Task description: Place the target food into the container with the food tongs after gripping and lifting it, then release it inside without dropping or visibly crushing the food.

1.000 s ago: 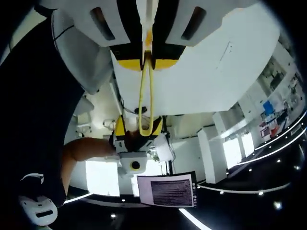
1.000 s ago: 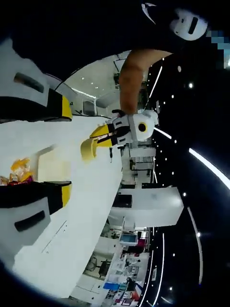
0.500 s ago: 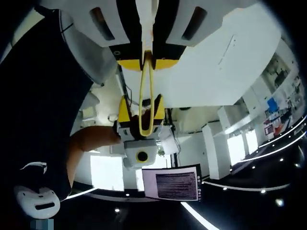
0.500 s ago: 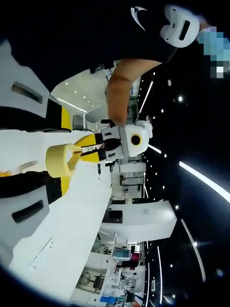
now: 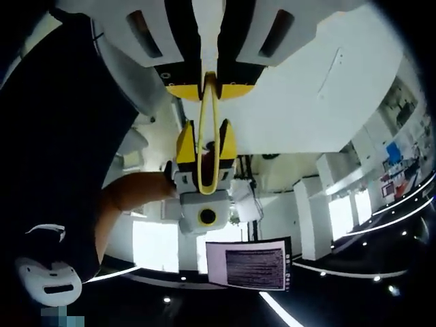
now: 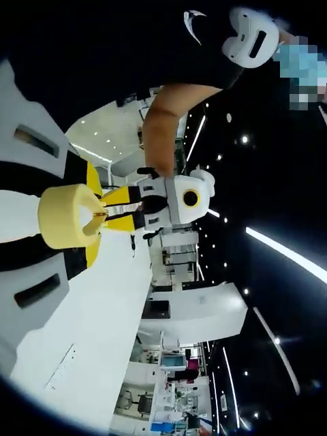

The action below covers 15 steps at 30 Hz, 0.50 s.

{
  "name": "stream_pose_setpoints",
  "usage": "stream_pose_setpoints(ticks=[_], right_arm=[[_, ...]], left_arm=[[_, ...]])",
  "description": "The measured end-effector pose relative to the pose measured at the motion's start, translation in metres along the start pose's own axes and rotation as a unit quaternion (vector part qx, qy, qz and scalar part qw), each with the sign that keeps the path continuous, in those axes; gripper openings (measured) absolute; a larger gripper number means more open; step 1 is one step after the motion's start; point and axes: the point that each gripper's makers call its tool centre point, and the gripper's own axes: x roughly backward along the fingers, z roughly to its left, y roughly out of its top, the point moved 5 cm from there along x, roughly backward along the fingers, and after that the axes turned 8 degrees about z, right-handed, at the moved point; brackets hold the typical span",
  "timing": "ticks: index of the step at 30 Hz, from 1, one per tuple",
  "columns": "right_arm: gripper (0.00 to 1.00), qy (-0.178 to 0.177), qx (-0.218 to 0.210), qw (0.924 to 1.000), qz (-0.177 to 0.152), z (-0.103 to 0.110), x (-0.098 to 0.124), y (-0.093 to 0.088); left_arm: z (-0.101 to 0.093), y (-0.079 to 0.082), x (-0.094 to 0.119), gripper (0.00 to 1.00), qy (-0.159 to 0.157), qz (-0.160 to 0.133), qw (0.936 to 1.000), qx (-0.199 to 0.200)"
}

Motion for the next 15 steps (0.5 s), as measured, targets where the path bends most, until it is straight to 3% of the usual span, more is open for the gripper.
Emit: stream_pose_setpoints(ticks=[8, 9, 10, 15], right_arm=[[0.17, -0.015, -0.003, 0.9999, -0.005, -0.0009, 0.0001, -0.0002], [0.18, -0.015, -0.006, 0.9999, -0.006, -0.0004, 0.0006, -0.0002], [0.18, -0.017, -0.008, 0.9998, -0.006, 0.0004, 0.0011, -0.0002], [0.18, -0.023, -0.007, 0.9997, -0.008, -0.0007, 0.0043, 0.0017]], left_arm=[[-0.0006, 0.0038, -0.005, 0.07, -0.01, 0.001, 0.9999, 0.01], [-0.0011, 0.0039, -0.0051, 0.09, -0.011, 0.0, 0.9999, 0.007], [0.0015, 0.0056, -0.0056, 0.11, 0.004, -0.004, 0.9994, -0.033], [-0.0006, 0.0072, -0.0043, 0.17, 0.012, -0.022, 0.9988, -0.041]])
